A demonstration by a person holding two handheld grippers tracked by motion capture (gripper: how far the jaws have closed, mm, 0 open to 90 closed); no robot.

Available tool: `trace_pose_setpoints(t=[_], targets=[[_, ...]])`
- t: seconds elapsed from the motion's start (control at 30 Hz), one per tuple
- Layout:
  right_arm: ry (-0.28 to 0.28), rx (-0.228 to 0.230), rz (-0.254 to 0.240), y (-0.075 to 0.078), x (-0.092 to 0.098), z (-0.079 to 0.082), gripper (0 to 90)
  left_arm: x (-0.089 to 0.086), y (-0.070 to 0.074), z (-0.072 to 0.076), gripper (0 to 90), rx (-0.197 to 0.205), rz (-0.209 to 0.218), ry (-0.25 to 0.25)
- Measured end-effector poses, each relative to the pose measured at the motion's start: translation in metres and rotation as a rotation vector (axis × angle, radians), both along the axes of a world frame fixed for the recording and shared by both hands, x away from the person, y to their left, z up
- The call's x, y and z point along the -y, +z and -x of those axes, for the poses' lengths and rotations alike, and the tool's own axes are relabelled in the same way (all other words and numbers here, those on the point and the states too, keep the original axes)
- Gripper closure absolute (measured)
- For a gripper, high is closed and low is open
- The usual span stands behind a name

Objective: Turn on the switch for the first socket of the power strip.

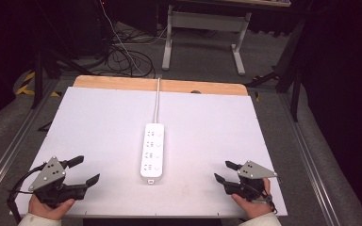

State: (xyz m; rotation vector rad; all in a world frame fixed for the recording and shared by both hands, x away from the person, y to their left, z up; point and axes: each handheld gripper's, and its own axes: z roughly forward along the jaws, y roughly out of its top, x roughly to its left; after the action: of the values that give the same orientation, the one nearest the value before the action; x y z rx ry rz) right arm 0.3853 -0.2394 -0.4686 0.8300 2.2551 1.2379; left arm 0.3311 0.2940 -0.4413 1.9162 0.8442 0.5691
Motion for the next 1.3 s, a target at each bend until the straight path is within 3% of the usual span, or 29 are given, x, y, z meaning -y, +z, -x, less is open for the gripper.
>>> trace_pose_setpoints(t=[0.4,0.63,0.7,1.03,1.13,1.3], targets=[[0.002,-0.005,0.01,-0.001,-0.001,0.0,38.8,0.005,0.005,0.001,21.8,0.0,-0.031,-0.004],[0.0,-0.005,0.011,-0.002,-0.002,0.0,38.8,0.005,0.011,0.0,24.7,-0.016,-0.011,-0.013],[0.002,-0.006,0.015,-0.002,-0.002,0.0,39.1,0.007,0.015,-0.002,24.7,-0.003,-0.048,-0.013],[0.005,-0.011,0.021,-0.003,-0.003,0.0,39.4,0.015,0.025,-0.009,25.1,-0.032,-0.05,-0.042],[0.005,-0.012,0.021,-0.003,-0.003,0.0,39.5,0.019,0.029,-0.012,25.0,-0.041,-0.072,-0.057],[0.011,-0.011,0.027,-0.003,-0.004,0.001,39.7,0.025,0.037,-0.019,26.3,-0.054,-0.057,-0.073]])
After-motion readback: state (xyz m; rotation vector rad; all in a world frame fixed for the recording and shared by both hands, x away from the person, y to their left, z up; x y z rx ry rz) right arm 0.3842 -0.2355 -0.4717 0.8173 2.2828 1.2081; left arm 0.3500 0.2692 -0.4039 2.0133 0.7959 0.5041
